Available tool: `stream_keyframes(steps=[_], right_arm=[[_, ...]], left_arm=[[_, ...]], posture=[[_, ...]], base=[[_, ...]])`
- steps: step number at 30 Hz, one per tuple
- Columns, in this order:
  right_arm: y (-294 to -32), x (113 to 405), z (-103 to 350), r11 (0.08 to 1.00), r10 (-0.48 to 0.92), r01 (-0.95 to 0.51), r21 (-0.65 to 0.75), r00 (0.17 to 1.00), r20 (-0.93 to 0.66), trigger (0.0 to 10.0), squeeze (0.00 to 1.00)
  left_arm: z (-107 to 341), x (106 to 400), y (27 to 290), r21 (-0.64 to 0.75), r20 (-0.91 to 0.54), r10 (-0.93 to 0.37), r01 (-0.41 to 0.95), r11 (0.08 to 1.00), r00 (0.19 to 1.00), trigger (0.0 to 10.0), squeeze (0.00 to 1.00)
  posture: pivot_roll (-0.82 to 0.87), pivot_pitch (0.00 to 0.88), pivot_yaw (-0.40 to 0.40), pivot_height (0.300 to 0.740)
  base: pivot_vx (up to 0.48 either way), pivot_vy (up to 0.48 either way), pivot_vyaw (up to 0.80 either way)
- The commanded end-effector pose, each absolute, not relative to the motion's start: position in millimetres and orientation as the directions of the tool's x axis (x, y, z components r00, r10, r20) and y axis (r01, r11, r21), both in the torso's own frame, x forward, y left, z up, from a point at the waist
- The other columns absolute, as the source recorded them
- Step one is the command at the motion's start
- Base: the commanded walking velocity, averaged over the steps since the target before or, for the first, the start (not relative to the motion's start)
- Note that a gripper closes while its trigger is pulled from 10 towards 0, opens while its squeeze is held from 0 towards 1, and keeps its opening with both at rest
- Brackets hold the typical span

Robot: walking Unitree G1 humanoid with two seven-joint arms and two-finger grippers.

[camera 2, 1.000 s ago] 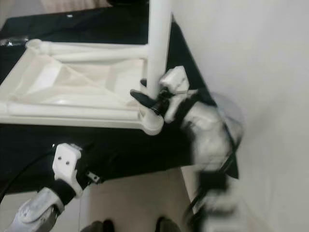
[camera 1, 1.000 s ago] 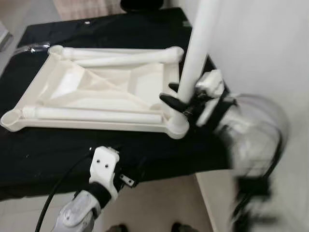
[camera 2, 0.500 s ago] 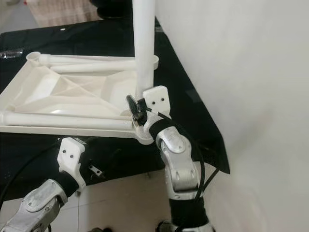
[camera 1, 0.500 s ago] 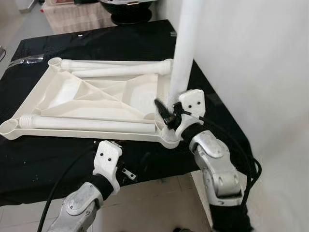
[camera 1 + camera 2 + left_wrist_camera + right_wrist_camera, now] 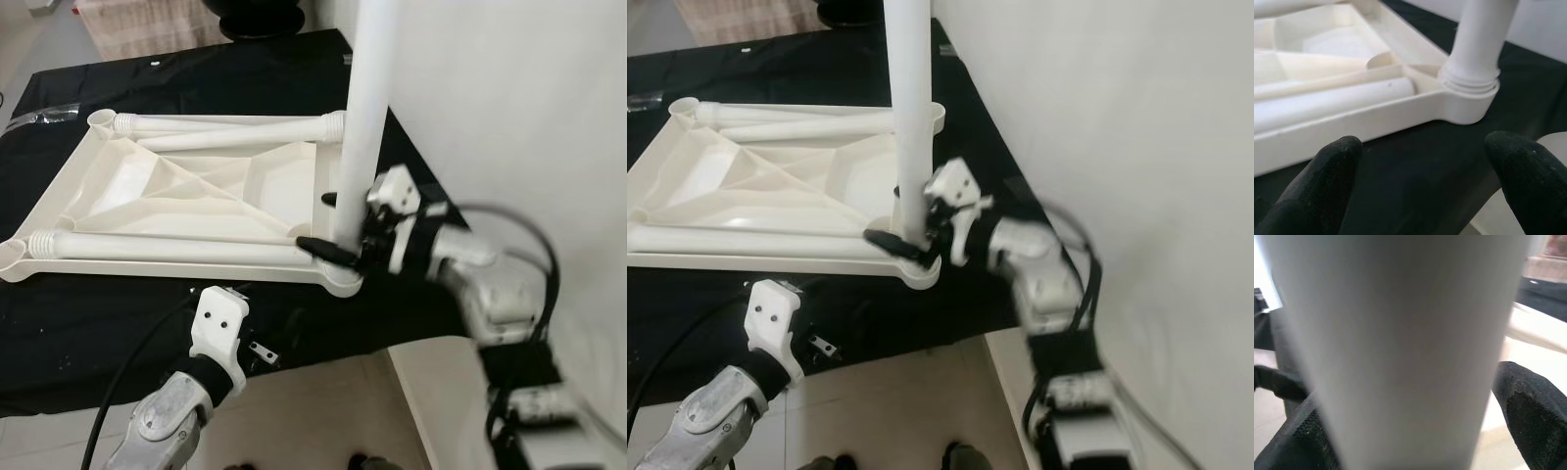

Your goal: Building children table

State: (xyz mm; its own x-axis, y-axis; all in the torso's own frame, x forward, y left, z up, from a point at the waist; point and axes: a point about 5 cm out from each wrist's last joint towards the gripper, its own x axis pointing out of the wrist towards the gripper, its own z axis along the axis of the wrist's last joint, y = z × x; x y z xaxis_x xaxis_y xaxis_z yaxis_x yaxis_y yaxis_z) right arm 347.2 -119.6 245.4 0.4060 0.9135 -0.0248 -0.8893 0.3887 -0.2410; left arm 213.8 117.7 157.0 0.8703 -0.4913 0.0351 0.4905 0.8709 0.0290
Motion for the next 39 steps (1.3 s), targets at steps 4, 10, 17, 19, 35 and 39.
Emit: stream_keyframes(steps=[4, 10, 17, 19, 35, 39], right_arm=[[-115, 359, 250, 0.315, 0.943, -0.924, -0.218, 0.331, -0.038, 10.0, 0.0], [-120, 362, 260, 0.15, 0.985, -0.974, -0.171, 0.162, -0.058, 0.0, 0.0], [-129, 365, 263, 0.073, 0.994, -0.984, -0.163, 0.085, -0.066, 0.0, 0.0], [-130, 365, 261, 0.088, 0.993, -0.981, -0.175, 0.101, -0.068, 0.0, 0.0], [-77, 301, 177, 0.926, 0.376, -0.377, -0.009, 0.925, -0.045, 0.0, 0.0], [-60, 307, 180, 0.906, 0.422, -0.422, -0.006, 0.906, -0.021, 0.0, 0.0]], left_arm=[[158, 203, 119, 0.045, 0.015, -0.485, 0.484, 0.874, 0.874, 10.0, 0.0], [158, 197, 121, 0.048, 0.004, -0.479, 0.479, 0.877, 0.878, 10.0, 0.0], [158, 196, 122, 0.049, -0.005, -0.482, 0.481, 0.875, 0.876, 10.0, 0.0], [158, 197, 122, 0.048, -0.006, -0.482, 0.482, 0.875, 0.876, 10.0, 0.0], [154, 207, 122, 0.037, 0.001, -0.491, 0.49, 0.871, 0.871, 10.0, 0.0], [151, 212, 120, 0.04, 0.0, -0.509, 0.509, 0.86, 0.861, 10.0, 0.0]], posture=[[0.11, 0.266, -0.025, 0.74], [0.13, 0.275, -0.02, 0.74], [0.12, 0.273, -0.014, 0.74], [0.11, 0.269, -0.015, 0.74], [0.02, 0.209, -0.01, 0.74], [0.02, 0.185, -0.013, 0.74]], base=[[0.0, 0.0, 0.0], [0.0, 0.0, 0.0], [0.0, 0.0, 0.0], [0.0, 0.0, 0.0], [0.0, 0.0, 0.0], [0.0, 0.0, 0.0]])
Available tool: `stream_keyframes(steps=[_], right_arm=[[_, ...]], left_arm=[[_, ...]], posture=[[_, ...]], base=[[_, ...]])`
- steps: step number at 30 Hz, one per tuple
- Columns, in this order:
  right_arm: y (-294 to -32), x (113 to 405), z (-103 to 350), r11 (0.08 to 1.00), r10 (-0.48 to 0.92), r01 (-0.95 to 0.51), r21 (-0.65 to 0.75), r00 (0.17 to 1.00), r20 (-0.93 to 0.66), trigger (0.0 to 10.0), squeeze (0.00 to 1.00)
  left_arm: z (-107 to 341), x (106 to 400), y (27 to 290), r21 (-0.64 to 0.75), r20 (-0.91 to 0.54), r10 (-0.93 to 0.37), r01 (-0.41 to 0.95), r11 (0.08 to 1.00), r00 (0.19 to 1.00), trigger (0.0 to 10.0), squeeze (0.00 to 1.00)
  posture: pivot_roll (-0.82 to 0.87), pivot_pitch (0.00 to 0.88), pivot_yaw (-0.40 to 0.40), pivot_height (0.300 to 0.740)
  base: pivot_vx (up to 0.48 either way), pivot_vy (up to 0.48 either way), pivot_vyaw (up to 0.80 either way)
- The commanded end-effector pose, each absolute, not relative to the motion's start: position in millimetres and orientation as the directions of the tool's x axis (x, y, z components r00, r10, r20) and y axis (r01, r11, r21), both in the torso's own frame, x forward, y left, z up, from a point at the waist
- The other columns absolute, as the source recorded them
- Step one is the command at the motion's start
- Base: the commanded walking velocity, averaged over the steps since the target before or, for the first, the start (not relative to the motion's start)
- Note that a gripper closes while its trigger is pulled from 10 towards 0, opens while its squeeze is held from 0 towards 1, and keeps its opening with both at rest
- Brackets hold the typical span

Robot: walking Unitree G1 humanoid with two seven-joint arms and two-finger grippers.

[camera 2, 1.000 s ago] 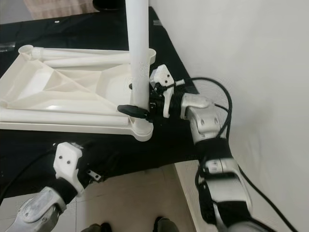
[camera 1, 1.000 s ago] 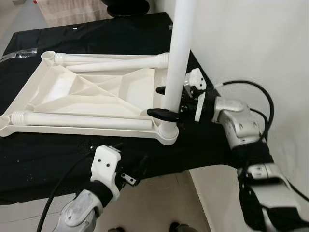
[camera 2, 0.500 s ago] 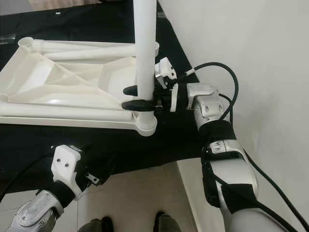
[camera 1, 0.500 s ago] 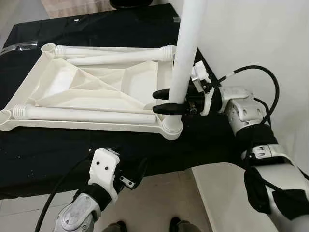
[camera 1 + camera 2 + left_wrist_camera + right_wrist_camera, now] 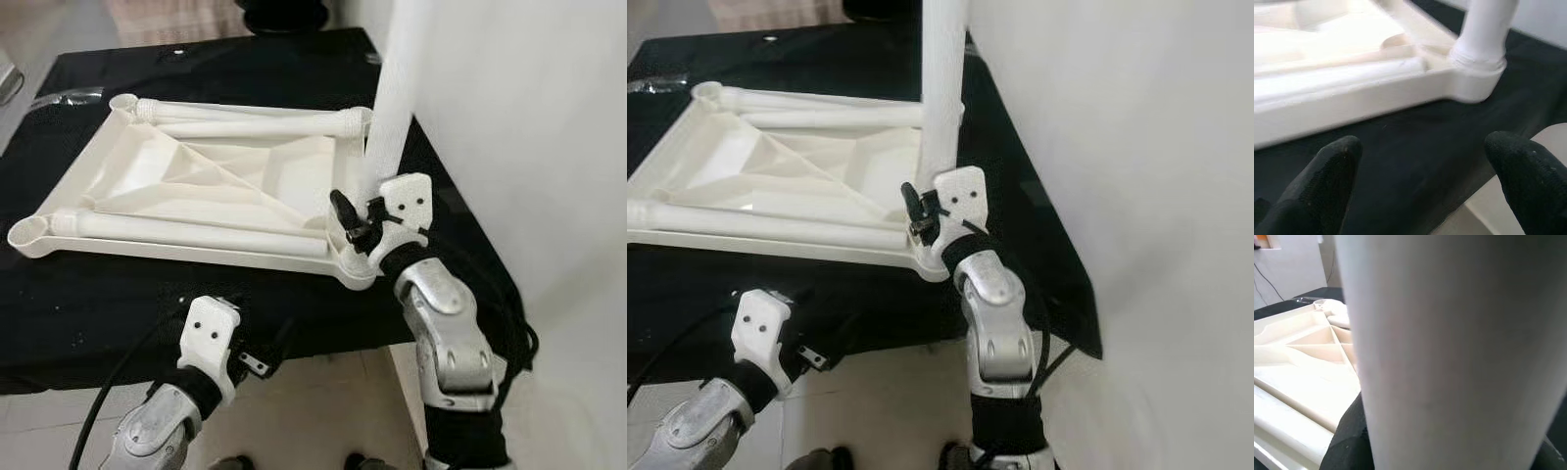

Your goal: Building children table

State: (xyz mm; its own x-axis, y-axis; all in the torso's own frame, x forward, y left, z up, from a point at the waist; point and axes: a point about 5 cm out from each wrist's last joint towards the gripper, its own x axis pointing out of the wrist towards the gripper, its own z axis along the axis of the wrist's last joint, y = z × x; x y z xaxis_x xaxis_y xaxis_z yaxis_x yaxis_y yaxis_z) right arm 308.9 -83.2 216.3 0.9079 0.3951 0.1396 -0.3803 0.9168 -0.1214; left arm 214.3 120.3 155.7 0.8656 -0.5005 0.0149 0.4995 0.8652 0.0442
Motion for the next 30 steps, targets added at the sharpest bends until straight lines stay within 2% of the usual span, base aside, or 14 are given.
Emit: stream_keyframes(steps=[1, 2, 3, 4, 8, 10, 13, 15, 16, 17, 18, 23, 25, 30], right_arm=[[-60, 307, 181, 0.907, 0.421, -0.421, -0.005, 0.907, -0.019, 0.4, 0.0], [-61, 309, 183, 0.907, 0.422, -0.422, 0.002, 0.906, -0.023, 10.0, 0.0], [-61, 311, 186, 0.906, 0.423, -0.423, 0.007, 0.906, -0.027, 10.0, 0.0], [-63, 314, 193, 0.867, 0.496, -0.495, 0.055, 0.868, 0.004, 10.0, 1.0], [-62, 307, 200, 0.839, 0.536, -0.534, 0.1, 0.844, 0.016, 10.0, 1.0], [-74, 314, 223, 0.661, 0.741, -0.749, 0.036, 0.66, 0.125, 10.0, 1.0], [-81, 317, 230, 0.566, 0.818, -0.824, -0.019, 0.559, 0.136, 10.0, 1.0], [-81, 317, 230, 0.566, 0.818, -0.824, -0.019, 0.559, 0.136, 10.0, 1.0], [-83, 322, 232, 0.531, 0.844, -0.845, -0.054, 0.522, 0.124, 10.0, 0.94], [-84, 325, 235, 0.478, 0.876, -0.874, -0.087, 0.468, 0.113, 10.0, 0.31], [-83, 327, 236, 0.415, 0.909, -0.901, -0.124, 0.405, 0.098, 10.0, 0.0], [-81, 335, 241, 0.347, 0.938, -0.926, -0.147, 0.34, 0.074, 10.0, 0.0], [-80, 347, 255, 0.242, 0.969, -0.959, -0.145, 0.232, 0.082, 10.0, 0.0], [-82, 353, 263, 0.149, 0.988, -0.976, -0.159, 0.142, 0.057, 10.0, 0.0]], left_arm=[[151, 213, 120, 0.041, 0.0, -0.511, 0.51, 0.859, 0.86, 10.0, 0.0], [152, 214, 120, 0.045, 0.003, -0.51, 0.509, 0.86, 0.86, 10.0, 0.0], [152, 214, 119, 0.048, 0.006, -0.509, 0.508, 0.86, 0.861, 10.0, 0.0], [153, 215, 119, 0.052, 0.011, -0.498, 0.497, 0.866, 0.867, 10.0, 0.0], [153, 215, 120, 0.051, 0.014, -0.488, 0.487, 0.872, 0.873, 10.0, 0.0], [154, 215, 119, 0.05, 0.017, -0.488, 0.486, 0.872, 0.873, 10.0, 0.0], [154, 214, 118, 0.047, 0.019, -0.491, 0.49, 0.87, 0.871, 10.0, 0.0], [154, 214, 118, 0.047, 0.019, -0.491, 0.49, 0.87, 0.871, 10.0, 0.0], [154, 213, 118, 0.047, 0.018, -0.494, 0.493, 0.869, 0.869, 10.0, 0.0], [154, 212, 118, 0.047, 0.018, -0.497, 0.496, 0.867, 0.868, 10.0, 0.0], [155, 211, 118, 0.046, 0.018, -0.498, 0.497, 0.866, 0.867, 10.0, 0.0], [155, 208, 118, 0.047, 0.015, -0.499, 0.497, 0.866, 0.867, 10.0, 0.0], [156, 203, 119, 0.051, 0.007, -0.499, 0.498, 0.865, 0.866, 10.0, 0.0], [156, 199, 119, 0.052, 0.0, -0.5, 0.499, 0.865, 0.866, 10.0, 0.0]], posture=[[0.02, 0.185, -0.013, 0.74], [0.02, 0.178, -0.019, 0.74], [0.02, 0.178, -0.019, 0.74], [0.03, 0.185, -0.025, 0.74], [0.03, 0.185, -0.025, 0.74], [0.04, 0.201, -0.03, 0.74], [0.04, 0.21, -0.031, 0.74], [0.04, 0.21, -0.031, 0.74], [0.04, 0.218, -0.033, 0.74], [0.05, 0.226, -0.034, 0.74], [0.06, 0.231, -0.033, 0.74], [0.07, 0.239, -0.029, 0.74], [0.1, 0.255, -0.026, 0.74], [0.12, 0.266, -0.026, 0.74]], base=[[0.0, 0.0, 0.0], [0.0, 0.0, 0.0], [0.0, 0.0, 0.0], [0.0, 0.0, 0.0], [0.0, 0.0, 0.0], [0.0, 0.0, 0.0], [0.0, 0.0, 0.0], [0.0, 0.0, 0.0], [0.0, 0.0, 0.0], [0.0, 0.0, 0.0], [0.0, 0.0, 0.0], [0.0, 0.0, 0.0], [0.0, 0.0, 0.0], [0.0, 0.0, 0.0]])
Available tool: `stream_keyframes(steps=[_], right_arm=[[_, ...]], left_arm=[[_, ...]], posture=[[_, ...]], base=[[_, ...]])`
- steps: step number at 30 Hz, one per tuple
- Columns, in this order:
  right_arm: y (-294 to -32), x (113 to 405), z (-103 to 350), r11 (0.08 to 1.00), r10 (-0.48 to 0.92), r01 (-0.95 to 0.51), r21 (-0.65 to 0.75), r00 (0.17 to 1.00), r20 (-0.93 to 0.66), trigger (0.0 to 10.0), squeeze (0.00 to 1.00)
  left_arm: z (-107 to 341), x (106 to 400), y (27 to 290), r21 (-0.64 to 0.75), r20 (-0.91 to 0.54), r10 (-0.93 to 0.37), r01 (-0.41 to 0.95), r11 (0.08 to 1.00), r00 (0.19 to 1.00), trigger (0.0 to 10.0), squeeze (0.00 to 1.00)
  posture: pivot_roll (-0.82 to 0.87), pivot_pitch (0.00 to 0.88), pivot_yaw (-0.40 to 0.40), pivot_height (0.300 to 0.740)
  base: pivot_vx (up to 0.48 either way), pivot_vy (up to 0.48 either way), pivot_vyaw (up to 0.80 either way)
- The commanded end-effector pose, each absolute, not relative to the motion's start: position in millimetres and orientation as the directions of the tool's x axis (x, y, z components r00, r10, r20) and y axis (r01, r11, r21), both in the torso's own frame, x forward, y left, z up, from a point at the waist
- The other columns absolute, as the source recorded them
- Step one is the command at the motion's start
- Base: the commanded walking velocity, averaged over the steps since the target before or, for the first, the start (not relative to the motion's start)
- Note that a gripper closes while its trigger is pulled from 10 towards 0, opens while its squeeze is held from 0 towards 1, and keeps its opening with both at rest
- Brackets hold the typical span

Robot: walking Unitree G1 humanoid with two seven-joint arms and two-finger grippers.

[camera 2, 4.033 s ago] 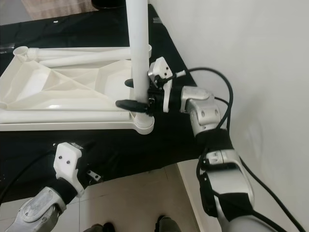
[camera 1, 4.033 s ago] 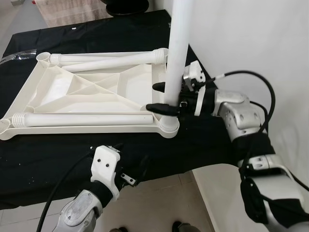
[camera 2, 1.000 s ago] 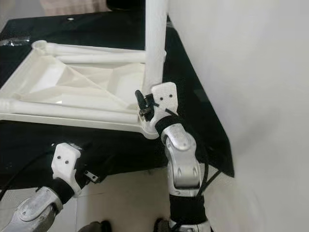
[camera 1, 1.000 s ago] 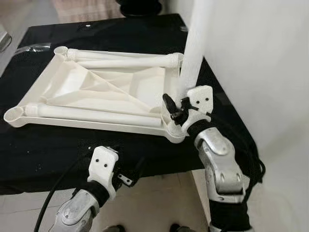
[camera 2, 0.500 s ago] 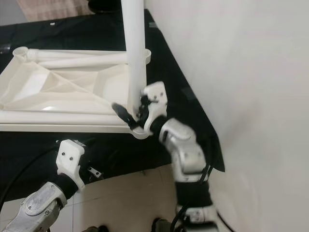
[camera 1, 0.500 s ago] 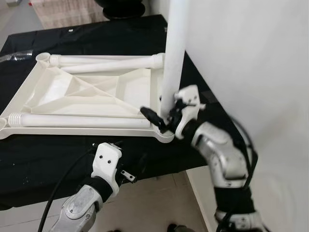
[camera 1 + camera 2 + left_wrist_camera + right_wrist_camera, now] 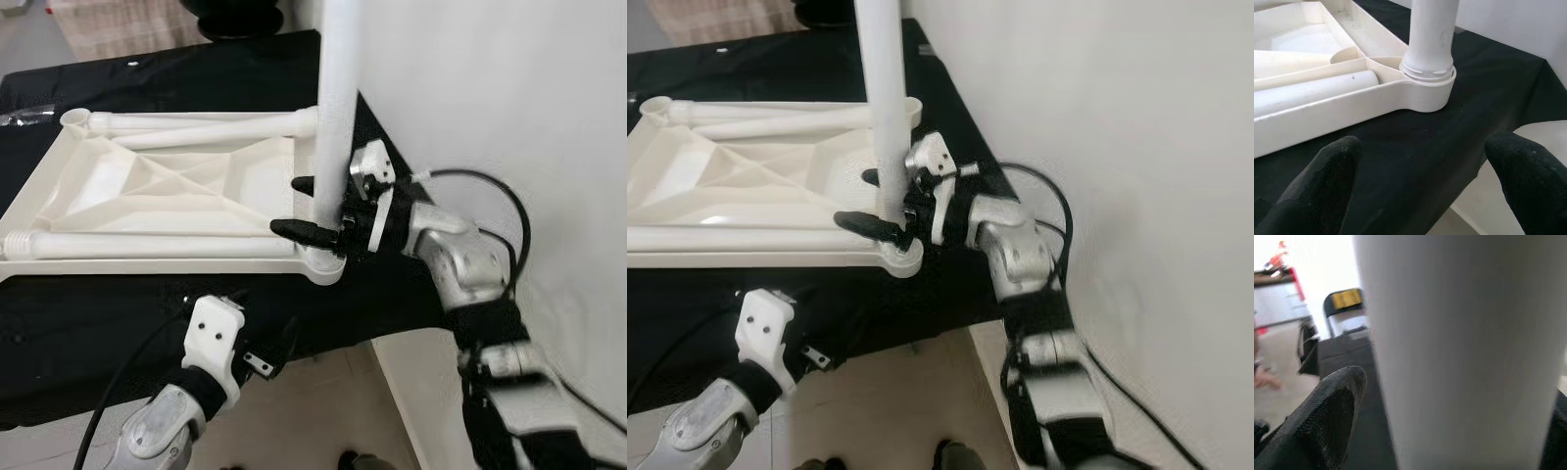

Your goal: Building children table

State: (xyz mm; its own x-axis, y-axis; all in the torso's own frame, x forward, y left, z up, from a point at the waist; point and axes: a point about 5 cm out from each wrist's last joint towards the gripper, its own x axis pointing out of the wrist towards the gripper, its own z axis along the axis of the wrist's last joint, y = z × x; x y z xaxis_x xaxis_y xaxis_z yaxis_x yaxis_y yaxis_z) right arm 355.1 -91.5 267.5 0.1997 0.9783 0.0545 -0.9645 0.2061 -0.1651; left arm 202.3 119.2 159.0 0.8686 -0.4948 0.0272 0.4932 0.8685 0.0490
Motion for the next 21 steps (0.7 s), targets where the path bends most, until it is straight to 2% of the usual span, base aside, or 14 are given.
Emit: stream_keyframes(steps=[1, 5, 6, 9, 10, 14, 17, 18, 19, 21], right_arm=[[-83, 354, 265, 0.126, 0.992, -0.978, -0.163, 0.12, 0.046, 10.0, 0.0], [-83, 362, 268, 0.126, 0.992, -0.975, -0.182, 0.123, 0.029, 10.0, 0.0], [-83, 363, 268, 0.117, 0.993, -0.977, -0.181, 0.114, 0.027, 2.5, 0.0], [-83, 364, 267, 0.099, 0.995, -0.979, -0.179, 0.096, 0.026, 2.5, 0.0], [-86, 363, 266, 0.076, 0.997, -0.981, -0.176, 0.075, 0.014, 0.0, 0.0], [-92, 363, 263, 0.036, 0.999, -0.983, -0.18, 0.039, -0.015, 0.0, 0.0], [-101, 361, 263, 0.053, 0.998, -0.976, -0.21, 0.059, -0.021, 0.0, 0.0], [-106, 358, 263, 0.084, 0.995, -0.968, -0.235, 0.092, -0.023, 0.0, 0.0], [-111, 355, 260, 0.152, 0.986, -0.95, -0.272, 0.166, -0.03, 0.0, 0.0], [-113, 347, 247, 0.373, 0.922, -0.892, -0.258, 0.387, -0.008, 0.0, 0.0]], left_arm=[[156, 198, 120, 0.052, -0.002, -0.5, 0.5, 0.865, 0.866, 10.0, 0.0], [157, 195, 121, 0.051, -0.006, -0.499, 0.499, 0.865, 0.866, 10.0, 0.0], [157, 195, 121, 0.051, -0.007, -0.499, 0.499, 0.865, 0.866, 10.0, 0.0], [157, 195, 121, 0.052, -0.008, -0.499, 0.499, 0.865, 0.866, 10.0, 0.0], [157, 195, 121, 0.051, -0.009, -0.499, 0.499, 0.865, 0.866, 10.0, 0.0], [157, 196, 121, 0.048, -0.013, -0.501, 0.501, 0.864, 0.865, 10.0, 0.0], [156, 197, 120, 0.043, -0.013, -0.504, 0.504, 0.863, 0.864, 10.0, 0.0], [156, 198, 119, 0.04, -0.012, -0.505, 0.505, 0.862, 0.863, 10.0, 0.0], [155, 199, 119, 0.038, -0.011, -0.507, 0.507, 0.861, 0.862, 10.0, 0.0], [155, 200, 119, 0.034, -0.007, -0.508, 0.508, 0.861, 0.862, 10.0, 0.0]], posture=[[0.12, 0.267, -0.026, 0.74], [0.13, 0.274, -0.024, 0.74], [0.13, 0.275, -0.023, 0.74], [0.13, 0.275, -0.023, 0.74], [0.13, 0.276, -0.016, 0.74], [0.11, 0.27, -0.012, 0.74], [0.1, 0.263, -0.011, 0.74], [0.08, 0.258, -0.016, 0.74], [0.07, 0.256, -0.019, 0.74], [0.05, 0.249, -0.029, 0.74]], base=[[0.0, 0.0, 0.0], [0.0, 0.0, 0.0], [0.0, 0.0, 0.0], [0.0, 0.0, 0.0], [0.0, 0.0, 0.0], [0.0, 0.0, 0.0], [0.0, 0.0, 0.0], [0.0, 0.0, 0.0], [0.0, 0.0, 0.0], [0.0, 0.0, 0.0]])
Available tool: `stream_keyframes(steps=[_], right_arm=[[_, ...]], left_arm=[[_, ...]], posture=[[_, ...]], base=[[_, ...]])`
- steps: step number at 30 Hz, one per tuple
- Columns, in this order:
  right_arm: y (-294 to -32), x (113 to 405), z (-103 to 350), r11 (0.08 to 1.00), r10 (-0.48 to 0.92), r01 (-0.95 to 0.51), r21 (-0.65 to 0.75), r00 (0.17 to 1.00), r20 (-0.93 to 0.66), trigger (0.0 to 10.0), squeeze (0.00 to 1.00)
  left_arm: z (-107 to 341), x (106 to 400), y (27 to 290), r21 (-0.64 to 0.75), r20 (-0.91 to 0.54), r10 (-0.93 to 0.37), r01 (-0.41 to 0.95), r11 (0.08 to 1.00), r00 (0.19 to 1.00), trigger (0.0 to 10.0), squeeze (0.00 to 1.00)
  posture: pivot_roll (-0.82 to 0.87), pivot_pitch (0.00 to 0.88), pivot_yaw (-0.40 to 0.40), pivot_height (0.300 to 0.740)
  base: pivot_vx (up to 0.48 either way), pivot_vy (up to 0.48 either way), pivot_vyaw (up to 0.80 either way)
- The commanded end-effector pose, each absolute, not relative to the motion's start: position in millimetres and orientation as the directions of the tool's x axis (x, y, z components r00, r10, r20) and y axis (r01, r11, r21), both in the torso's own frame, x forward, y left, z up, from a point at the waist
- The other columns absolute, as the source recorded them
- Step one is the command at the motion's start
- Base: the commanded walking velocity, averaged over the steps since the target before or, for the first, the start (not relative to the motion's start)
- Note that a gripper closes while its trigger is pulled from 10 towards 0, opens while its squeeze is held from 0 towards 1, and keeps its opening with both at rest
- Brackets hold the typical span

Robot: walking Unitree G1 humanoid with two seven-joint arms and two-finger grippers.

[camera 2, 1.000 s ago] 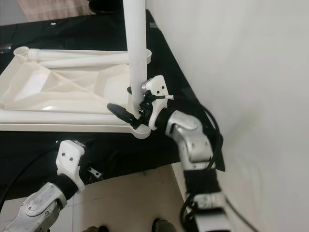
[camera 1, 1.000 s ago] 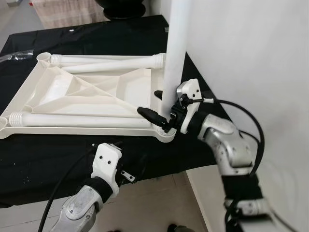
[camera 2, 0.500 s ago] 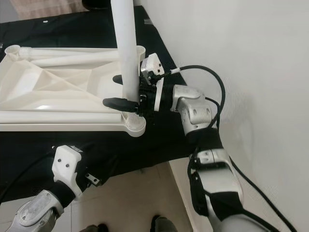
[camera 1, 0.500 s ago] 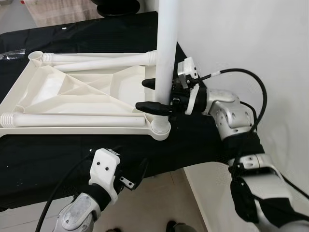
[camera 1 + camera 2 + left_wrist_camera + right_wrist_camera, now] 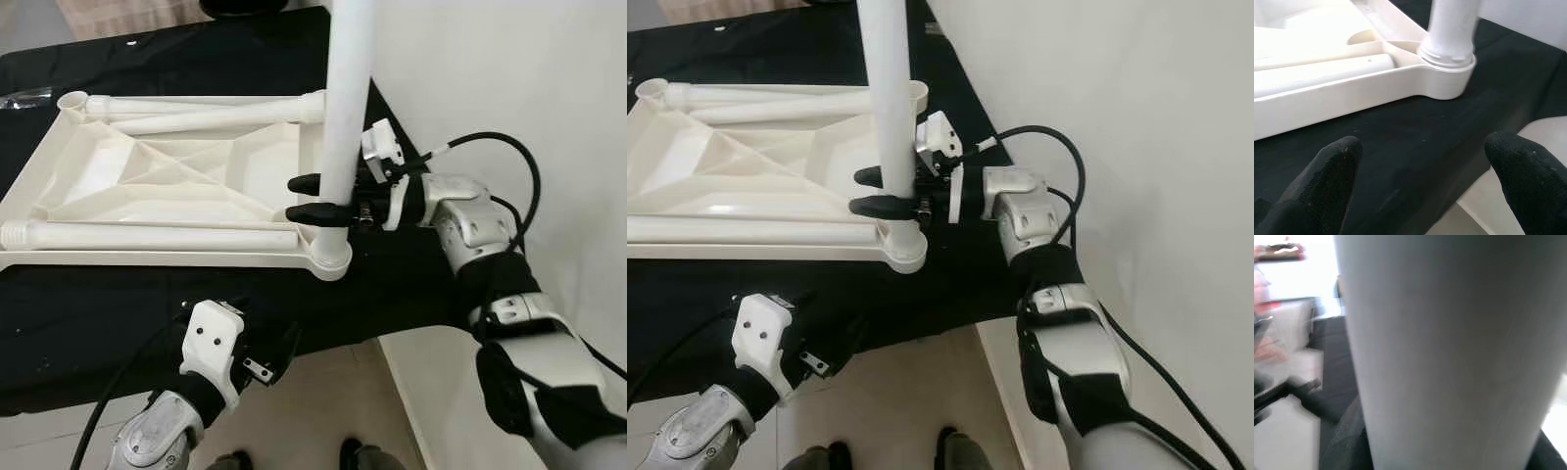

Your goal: Building children table

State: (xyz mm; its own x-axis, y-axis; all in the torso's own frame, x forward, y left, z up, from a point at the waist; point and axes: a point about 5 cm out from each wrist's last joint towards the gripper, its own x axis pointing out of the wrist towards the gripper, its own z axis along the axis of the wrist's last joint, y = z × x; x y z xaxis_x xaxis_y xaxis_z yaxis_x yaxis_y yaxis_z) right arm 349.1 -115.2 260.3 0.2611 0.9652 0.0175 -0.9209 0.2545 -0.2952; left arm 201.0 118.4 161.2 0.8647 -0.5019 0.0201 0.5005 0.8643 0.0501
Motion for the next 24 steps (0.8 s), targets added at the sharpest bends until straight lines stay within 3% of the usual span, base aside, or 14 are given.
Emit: stream_keyframes(steps=[1, 2, 4, 5, 6, 8, 12, 13, 15, 16, 17, 18, 19, 24], right_arm=[[-113, 343, 242, 0.456, 0.883, -0.859, -0.234, 0.469, -0.001, 0.0, 0.0], [-113, 343, 242, 0.456, 0.883, -0.859, -0.234, 0.469, -0.001, 0.0, 0.0], [-112, 330, 216, 0.843, 0.528, -0.52, -0.139, 0.849, 0.021, 0.0, 0.0], [-112, 330, 216, 0.843, 0.528, -0.52, -0.139, 0.849, 0.021, 0.0, 0.0], [-119, 320, 206, 0.949, 0.304, -0.302, -0.087, 0.953, 0.008, 0.0, 0.0], [-112, 304, 196, 0.969, 0.234, -0.233, -0.082, 0.972, -0.007, 0.0, 0.0], [-78, 301, 189, 0.925, 0.373, -0.371, -0.079, 0.928, 0.01, 0.0, 0.0], [-74, 309, 193, 0.92, 0.388, -0.386, -0.064, 0.922, 0.024, 1.1, 0.0], [-72, 312, 196, 0.922, 0.385, -0.383, -0.052, 0.922, 0.033, 1.1, 0.0], [-71, 316, 199, 0.917, 0.397, -0.395, -0.051, 0.917, 0.038, 10.0, 0.0], [-71, 317, 201, 0.913, 0.407, -0.405, -0.045, 0.912, 0.041, 10.0, 0.0], [-70, 317, 204, 0.902, 0.431, -0.43, -0.033, 0.902, 0.035, 10.0, 0.84], [-69, 316, 206, 0.878, 0.479, -0.478, -0.02, 0.878, 0.03, 10.0, 1.0], [-69, 313, 220, 0.771, 0.637, -0.637, -0.018, 0.768, 0.069, 10.0, 1.0]], left_arm=[[155, 201, 119, 0.033, -0.006, -0.508, 0.507, 0.861, 0.862, 10.0, 0.0], [155, 201, 119, 0.033, -0.006, -0.508, 0.507, 0.861, 0.862, 10.0, 0.0], [155, 204, 121, 0.03, -0.003, -0.504, 0.504, 0.863, 0.864, 10.0, 0.0], [155, 204, 121, 0.03, -0.003, -0.504, 0.504, 0.863, 0.864, 10.0, 0.0], [155, 205, 122, 0.03, -0.002, -0.502, 0.502, 0.865, 0.865, 10.0, 0.0], [155, 208, 122, 0.03, -0.001, -0.501, 0.501, 0.865, 0.865, 10.0, 0.0], [153, 216, 122, 0.039, 0.0, -0.508, 0.507, 0.861, 0.861, 10.0, 0.0], [152, 220, 122, 0.041, -0.002, -0.509, 0.509, 0.86, 0.861, 10.0, 0.0], [151, 222, 122, 0.041, -0.003, -0.51, 0.509, 0.86, 0.86, 10.0, 0.0], [150, 224, 121, 0.043, -0.004, -0.511, 0.511, 0.859, 0.86, 10.0, 0.0], [150, 225, 121, 0.044, -0.004, -0.51, 0.509, 0.859, 0.86, 10.0, 0.0], [150, 226, 121, 0.045, -0.001, -0.504, 0.503, 0.863, 0.864, 10.0, 0.0], [149, 226, 121, 0.047, 0.001, -0.496, 0.495, 0.867, 0.868, 10.0, 0.0], [149, 226, 120, 0.046, 0.007, -0.483, 0.482, 0.875, 0.876, 10.0, 0.0]], posture=[[0.05, 0.249, -0.029, 0.74], [0.05, 0.249, -0.029, 0.74], [0.02, 0.247, -0.017, 0.74], [0.02, 0.247, -0.017, 0.74], [0.01, 0.247, -0.014, 0.74], [0.01, 0.241, -0.003, 0.74], [0.0, 0.19, 0.012, 0.74], [0.01, 0.171, 0.008, 0.74], [0.01, 0.171, 0.008, 0.74], [0.01, 0.16, -0.001, 0.74], [0.01, 0.153, -0.005, 0.74], [0.01, 0.153, -0.005, 0.74], [0.01, 0.148, -0.012, 0.74], [0.02, 0.148, -0.026, 0.74]], base=[[0.0, 0.0, 0.0], [0.0, 0.0, 0.0], [0.0, 0.0, 0.0], [0.0, 0.0, 0.0], [0.0, 0.0, 0.0], [0.0, 0.0, 0.0], [0.0, 0.0, 0.0], [0.0, 0.0, 0.0], [0.0, 0.0, 0.0], [0.0, 0.0, 0.0], [0.0, 0.0, 0.0], [0.0, 0.0, 0.0], [0.0, 0.0, 0.0], [0.0, 0.0, 0.0]])
